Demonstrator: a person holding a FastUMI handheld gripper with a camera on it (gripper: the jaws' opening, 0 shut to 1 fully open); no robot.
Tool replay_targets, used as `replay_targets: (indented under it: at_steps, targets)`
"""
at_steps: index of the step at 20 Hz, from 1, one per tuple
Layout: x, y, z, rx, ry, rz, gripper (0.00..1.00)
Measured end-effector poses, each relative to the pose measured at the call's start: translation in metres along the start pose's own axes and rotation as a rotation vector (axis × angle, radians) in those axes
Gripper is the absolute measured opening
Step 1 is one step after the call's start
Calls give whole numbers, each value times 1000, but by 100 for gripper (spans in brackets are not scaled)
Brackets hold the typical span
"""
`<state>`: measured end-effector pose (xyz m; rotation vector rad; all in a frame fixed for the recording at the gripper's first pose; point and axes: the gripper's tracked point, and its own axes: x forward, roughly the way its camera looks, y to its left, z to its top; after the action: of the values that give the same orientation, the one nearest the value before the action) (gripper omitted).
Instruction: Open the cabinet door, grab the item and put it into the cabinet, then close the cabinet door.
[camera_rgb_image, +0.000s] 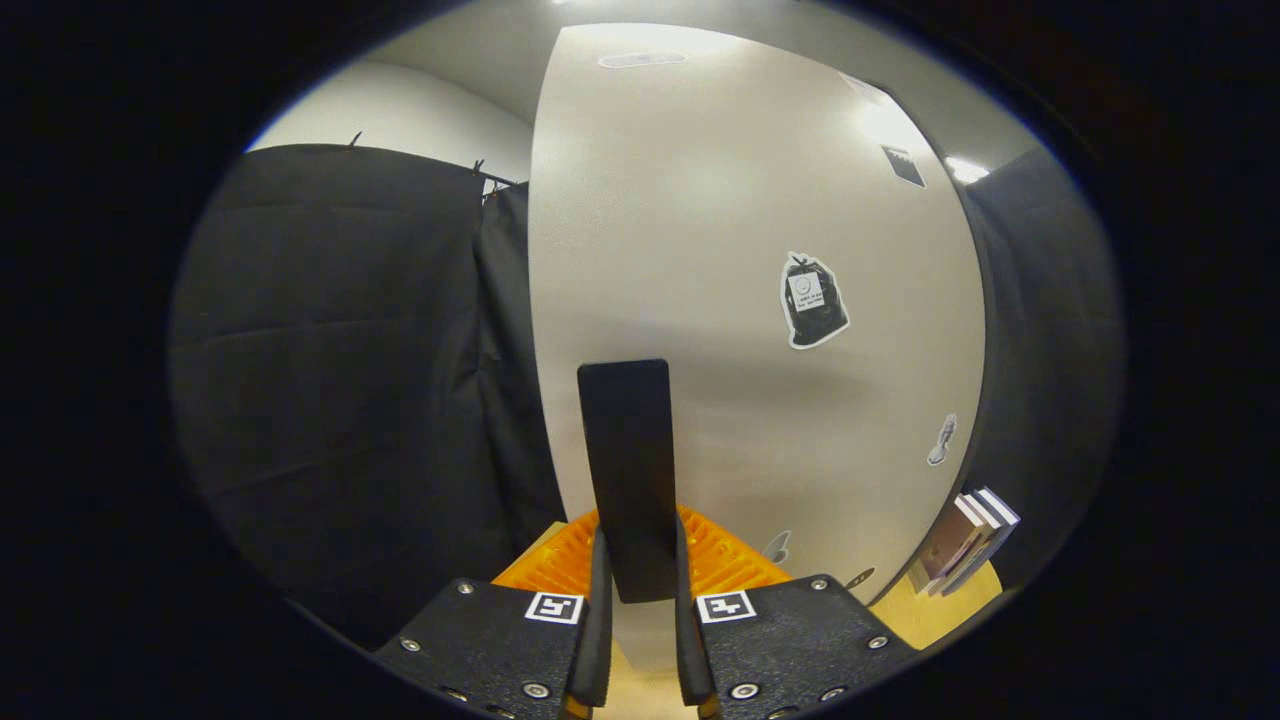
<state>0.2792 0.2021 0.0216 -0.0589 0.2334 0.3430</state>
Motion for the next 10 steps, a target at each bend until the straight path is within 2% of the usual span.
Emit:
replay_targets:
  at_steps: [10]
  targets:
    - [0,-10,-1,37,-1,44,27]
